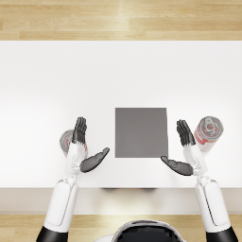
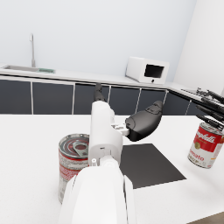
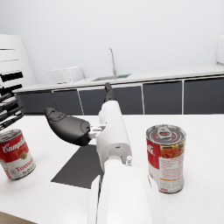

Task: Pick up the red can on the left and place it in the middle, then pick up the red can on the right and place it on top of the can in the middle

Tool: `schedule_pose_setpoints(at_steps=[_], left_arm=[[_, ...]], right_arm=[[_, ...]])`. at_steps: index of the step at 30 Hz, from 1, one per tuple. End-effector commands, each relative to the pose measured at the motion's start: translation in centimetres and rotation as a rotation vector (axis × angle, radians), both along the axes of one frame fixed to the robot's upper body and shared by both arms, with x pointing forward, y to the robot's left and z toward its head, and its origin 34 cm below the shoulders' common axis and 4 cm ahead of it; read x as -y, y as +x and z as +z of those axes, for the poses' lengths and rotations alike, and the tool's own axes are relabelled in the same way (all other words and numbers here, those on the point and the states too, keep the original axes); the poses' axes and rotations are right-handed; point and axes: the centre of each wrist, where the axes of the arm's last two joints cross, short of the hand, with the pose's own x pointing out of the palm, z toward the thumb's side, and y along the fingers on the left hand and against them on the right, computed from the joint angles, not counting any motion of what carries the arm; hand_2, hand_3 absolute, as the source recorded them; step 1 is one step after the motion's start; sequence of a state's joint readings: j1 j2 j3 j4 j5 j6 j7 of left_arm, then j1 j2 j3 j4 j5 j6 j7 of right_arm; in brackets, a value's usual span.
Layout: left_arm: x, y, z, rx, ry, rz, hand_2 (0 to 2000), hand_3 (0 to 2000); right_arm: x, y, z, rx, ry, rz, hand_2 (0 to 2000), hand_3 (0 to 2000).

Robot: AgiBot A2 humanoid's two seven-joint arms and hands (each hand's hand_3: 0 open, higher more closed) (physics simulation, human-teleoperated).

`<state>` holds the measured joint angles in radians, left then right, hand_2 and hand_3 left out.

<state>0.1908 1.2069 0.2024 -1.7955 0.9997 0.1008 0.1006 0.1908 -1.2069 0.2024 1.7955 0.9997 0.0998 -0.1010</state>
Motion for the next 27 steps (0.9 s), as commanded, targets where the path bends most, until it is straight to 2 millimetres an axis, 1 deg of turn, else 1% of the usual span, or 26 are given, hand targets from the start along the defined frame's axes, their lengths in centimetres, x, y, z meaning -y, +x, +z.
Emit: schedule_pose_setpoints(at_steps=[1,19,20,21,23,25,27], left_arm=[[0.0,0.0,0.0,0.0,0.0,0.0,0,0],[0.0,0.0,0.0,0.0,0.0,0.0,0,0],[0.6,0.1,-0.6,-0.024,0.007,-0.021,0,0],[0.2,0.0,0.0,0.034,-0.002,-0.027,0,0],[-0.8,-0.3,1.3,0.129,-0.018,-0.015,0,0],[-2.5,-0.8,2.7,0.21,-0.032,0.039,0,0],[-3.7,-1.3,3.4,0.268,0.043,0.112,0,0]], right_arm=[[0.0,0.0,0.0,0.0,0.0,0.0,0,0],[0.0,0.0,0.0,0.0,0.0,0.0,0,0],[-0.6,0.1,-0.6,-0.024,-0.007,0.021,0,0],[-0.6,-0.3,0.3,0.032,0.022,-0.006,0,0],[-0.3,-0.7,1.5,0.104,0.063,-0.055,0,0],[0.7,-1.2,2.6,0.164,0.087,-0.11,0,0],[1.8,-1.4,3.3,0.227,0.025,-0.195,0,0]])
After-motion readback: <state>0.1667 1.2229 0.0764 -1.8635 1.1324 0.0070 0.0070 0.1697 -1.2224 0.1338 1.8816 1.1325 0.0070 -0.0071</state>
